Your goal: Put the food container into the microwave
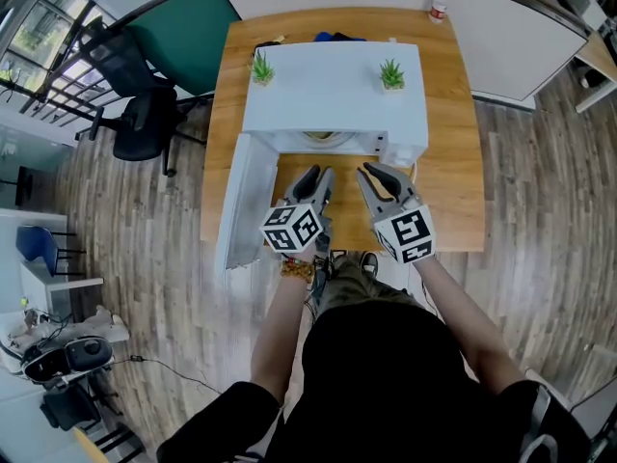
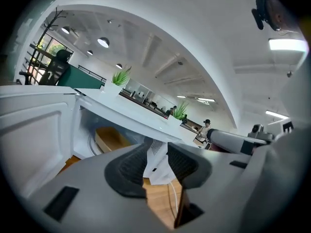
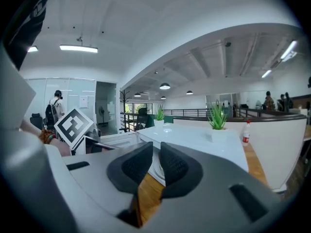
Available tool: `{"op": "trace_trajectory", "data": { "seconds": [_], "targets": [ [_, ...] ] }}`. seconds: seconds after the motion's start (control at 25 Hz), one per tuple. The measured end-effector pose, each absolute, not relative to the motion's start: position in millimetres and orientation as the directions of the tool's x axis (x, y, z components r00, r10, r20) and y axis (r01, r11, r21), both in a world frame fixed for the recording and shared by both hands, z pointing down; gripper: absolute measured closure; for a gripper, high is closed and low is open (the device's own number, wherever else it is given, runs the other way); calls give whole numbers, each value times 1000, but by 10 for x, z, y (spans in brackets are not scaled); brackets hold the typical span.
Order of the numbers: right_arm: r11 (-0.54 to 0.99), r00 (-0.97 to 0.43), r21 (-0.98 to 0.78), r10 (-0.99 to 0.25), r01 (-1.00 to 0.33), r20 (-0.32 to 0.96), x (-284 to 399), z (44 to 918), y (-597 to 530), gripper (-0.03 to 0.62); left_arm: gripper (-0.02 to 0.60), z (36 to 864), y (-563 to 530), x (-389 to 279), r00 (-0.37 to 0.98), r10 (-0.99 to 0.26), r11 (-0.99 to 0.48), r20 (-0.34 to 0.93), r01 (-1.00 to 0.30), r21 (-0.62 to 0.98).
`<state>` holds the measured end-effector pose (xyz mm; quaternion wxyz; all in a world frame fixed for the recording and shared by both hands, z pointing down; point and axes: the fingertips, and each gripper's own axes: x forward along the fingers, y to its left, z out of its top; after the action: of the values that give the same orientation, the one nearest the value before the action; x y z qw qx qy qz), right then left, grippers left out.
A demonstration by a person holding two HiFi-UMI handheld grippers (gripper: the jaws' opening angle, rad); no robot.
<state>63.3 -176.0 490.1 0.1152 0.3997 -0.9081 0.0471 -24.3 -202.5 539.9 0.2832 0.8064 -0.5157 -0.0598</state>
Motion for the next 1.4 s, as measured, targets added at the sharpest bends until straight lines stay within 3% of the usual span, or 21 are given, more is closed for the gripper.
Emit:
{"op": "trace_trajectory", "data": {
  "seconds": [0.48, 0.92, 1.24, 1.4],
  "targets": [
    [670, -656, 65, -739, -739, 154, 567, 4423, -1754, 540, 453, 4611, -1975, -138, 468, -880, -432, 84, -861, 268],
    [657, -660, 101, -752, -747, 14, 206, 3791, -1653, 548, 483, 3869, -1730, -382, 408, -911, -410, -54, -911, 32],
    [638, -646, 119, -761, -761, -57, -48, 3415, -1597, 557, 509, 3373, -1621, -620, 372, -912, -372, -171, -928, -33],
    [608, -625, 144, -766, -781, -154, -196, 3173, -1596, 559, 512, 3265, -1619, -683, 379, -905, -370, -195, -926, -82]
  ]
}}
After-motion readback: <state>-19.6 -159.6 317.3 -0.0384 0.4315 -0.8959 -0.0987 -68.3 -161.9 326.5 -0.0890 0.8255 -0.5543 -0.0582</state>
